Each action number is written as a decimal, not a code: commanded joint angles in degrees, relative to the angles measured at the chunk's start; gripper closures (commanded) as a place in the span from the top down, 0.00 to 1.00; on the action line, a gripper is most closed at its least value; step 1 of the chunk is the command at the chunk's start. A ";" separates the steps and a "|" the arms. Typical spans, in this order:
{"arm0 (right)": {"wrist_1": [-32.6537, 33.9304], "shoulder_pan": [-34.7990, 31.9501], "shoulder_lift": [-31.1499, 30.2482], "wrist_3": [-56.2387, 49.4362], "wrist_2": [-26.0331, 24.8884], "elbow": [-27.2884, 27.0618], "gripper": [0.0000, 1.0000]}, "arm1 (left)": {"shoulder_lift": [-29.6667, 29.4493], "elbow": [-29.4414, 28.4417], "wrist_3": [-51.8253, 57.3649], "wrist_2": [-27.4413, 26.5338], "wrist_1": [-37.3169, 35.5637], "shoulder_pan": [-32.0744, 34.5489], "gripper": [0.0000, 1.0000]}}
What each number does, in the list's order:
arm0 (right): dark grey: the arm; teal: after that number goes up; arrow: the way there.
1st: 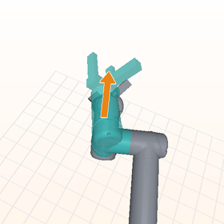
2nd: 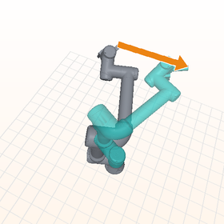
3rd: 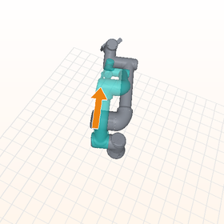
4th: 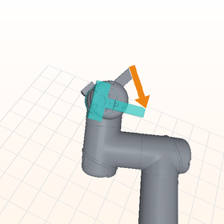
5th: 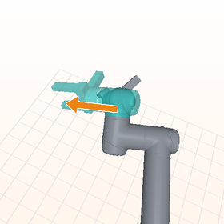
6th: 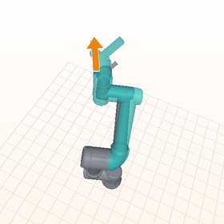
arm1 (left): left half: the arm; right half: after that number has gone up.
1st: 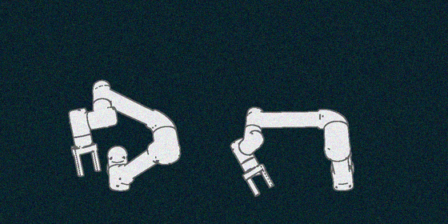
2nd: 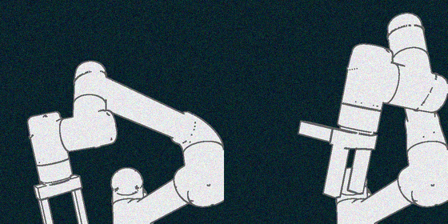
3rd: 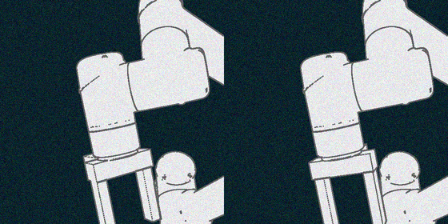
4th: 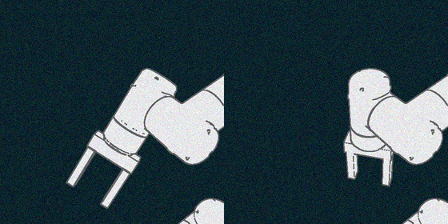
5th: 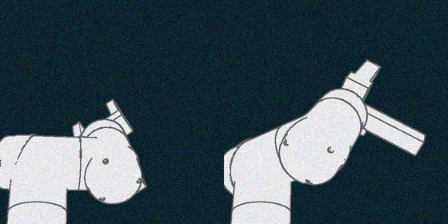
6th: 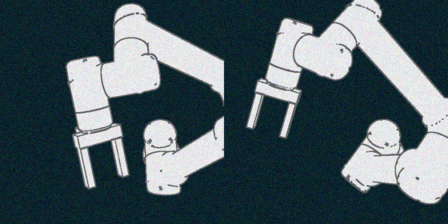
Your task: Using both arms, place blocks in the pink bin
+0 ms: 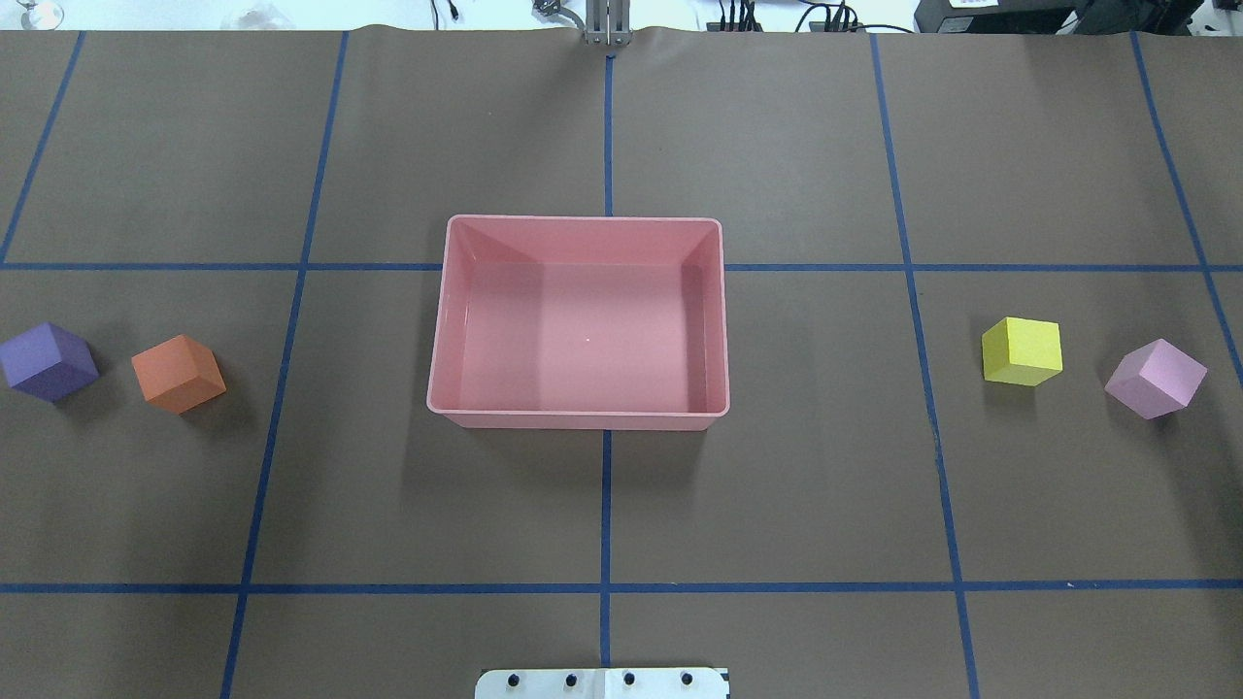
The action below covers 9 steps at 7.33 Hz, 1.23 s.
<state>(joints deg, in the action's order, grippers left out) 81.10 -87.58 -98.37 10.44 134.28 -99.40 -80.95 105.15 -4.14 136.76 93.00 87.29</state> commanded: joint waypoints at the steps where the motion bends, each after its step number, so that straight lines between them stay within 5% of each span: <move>1: -0.24 -0.05 -0.33 -0.07 0.19 -0.18 0.99 | -0.34 1.35 -0.69 -0.18 -0.36 0.51 1.00; 5: -0.59 0.13 -0.68 0.37 -0.51 -0.53 1.00 | 0.79 1.45 -0.69 -0.18 -0.01 0.60 1.00; 9: -2.51 2.48 -2.26 8.23 4.14 -1.06 0.99 | 0.62 2.34 -0.87 0.17 -0.01 0.42 1.00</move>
<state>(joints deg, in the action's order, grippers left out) 80.03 -86.81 -100.06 13.87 136.90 -100.12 -80.24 107.37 -4.96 136.84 92.99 87.82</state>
